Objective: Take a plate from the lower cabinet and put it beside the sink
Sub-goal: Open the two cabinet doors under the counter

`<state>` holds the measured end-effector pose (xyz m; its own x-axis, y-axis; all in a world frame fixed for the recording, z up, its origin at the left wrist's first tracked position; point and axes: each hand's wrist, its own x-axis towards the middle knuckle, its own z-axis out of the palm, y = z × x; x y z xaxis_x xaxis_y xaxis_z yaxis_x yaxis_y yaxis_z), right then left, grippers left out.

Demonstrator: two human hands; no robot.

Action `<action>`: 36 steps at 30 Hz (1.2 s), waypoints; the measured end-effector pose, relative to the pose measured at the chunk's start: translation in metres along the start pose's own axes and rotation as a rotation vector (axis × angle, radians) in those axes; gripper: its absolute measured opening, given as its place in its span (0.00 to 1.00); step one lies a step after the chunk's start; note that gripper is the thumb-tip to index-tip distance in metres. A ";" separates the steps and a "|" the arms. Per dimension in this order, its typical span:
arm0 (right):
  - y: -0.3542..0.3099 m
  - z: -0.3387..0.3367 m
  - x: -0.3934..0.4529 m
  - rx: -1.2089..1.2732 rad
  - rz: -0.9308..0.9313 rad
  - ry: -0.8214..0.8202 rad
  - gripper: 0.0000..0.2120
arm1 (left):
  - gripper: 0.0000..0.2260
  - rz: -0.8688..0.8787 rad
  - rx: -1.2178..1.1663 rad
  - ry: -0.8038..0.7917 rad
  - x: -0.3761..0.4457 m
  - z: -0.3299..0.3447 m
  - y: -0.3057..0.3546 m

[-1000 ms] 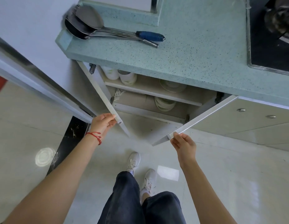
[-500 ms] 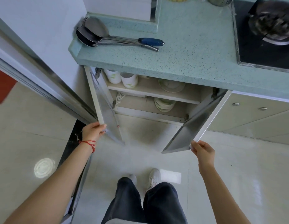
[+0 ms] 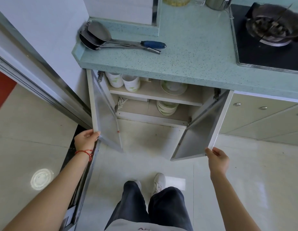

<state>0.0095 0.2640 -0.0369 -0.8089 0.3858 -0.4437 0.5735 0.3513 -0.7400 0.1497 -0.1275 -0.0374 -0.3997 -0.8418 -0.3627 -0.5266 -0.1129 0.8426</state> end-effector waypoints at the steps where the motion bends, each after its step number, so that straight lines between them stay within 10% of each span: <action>1: 0.001 -0.003 0.000 0.005 0.004 0.015 0.08 | 0.11 0.005 0.010 0.012 0.000 -0.001 -0.001; 30: 0.007 -0.035 -0.023 -0.159 -0.056 0.239 0.16 | 0.09 0.372 0.491 0.131 -0.005 -0.025 0.004; 36: -0.002 -0.006 -0.056 -0.234 -0.259 0.098 0.18 | 0.14 0.560 0.399 -0.142 -0.039 0.005 0.019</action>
<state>0.0547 0.2469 -0.0071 -0.9216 0.3342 -0.1974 0.3741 0.6295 -0.6810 0.1516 -0.0940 -0.0095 -0.7715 -0.6362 0.0120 -0.4369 0.5433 0.7169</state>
